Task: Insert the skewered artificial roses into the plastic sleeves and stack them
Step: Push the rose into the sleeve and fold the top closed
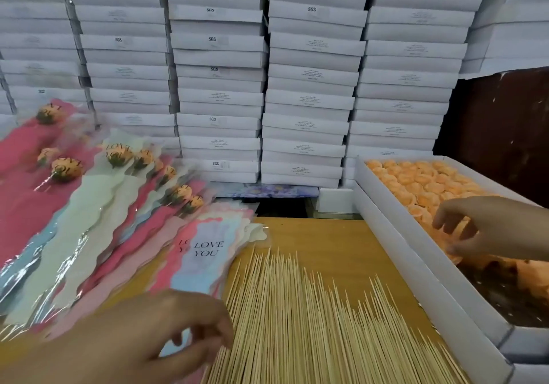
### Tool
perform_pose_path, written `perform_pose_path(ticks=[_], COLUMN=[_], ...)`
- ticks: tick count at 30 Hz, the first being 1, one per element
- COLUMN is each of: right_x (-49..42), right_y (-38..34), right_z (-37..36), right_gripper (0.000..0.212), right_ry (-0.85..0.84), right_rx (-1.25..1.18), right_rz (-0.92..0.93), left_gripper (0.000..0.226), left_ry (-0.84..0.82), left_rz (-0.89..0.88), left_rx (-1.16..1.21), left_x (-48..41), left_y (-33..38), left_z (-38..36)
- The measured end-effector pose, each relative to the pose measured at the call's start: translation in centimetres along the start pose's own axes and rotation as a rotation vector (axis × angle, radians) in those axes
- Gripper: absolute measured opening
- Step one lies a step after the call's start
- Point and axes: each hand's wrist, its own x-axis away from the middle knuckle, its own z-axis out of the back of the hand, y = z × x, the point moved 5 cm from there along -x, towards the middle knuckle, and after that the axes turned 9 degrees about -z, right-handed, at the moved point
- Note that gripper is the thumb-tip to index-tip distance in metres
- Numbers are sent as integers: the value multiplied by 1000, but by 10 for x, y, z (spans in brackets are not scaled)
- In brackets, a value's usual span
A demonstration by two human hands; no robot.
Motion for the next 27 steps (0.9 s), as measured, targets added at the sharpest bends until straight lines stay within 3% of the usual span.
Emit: perform_pose_path(ticks=[3, 7, 11, 14, 27], right_x=[-11, -17, -17, -20, -27], right_y=[3, 8, 10, 8, 8], right_z=[-16, -12, -21, -24, -34], right_gripper=[35, 42, 45, 47, 54], right_ry=[3, 36, -73, -105, -114], right_rx=[62, 73, 73, 91, 224], right_rz=[-40, -58, -49, -3, 64], left_gripper=[15, 35, 40, 40, 39], left_ry=[137, 237, 398, 472, 464], left_rz=[99, 163, 257, 263, 225], left_rx=[-4, -187, 39, 49, -6], left_x=[-5, -47, -58, -56, -58], left_y=[-11, -35, -64, -67, -64], left_z=[11, -9, -27, -38, -45])
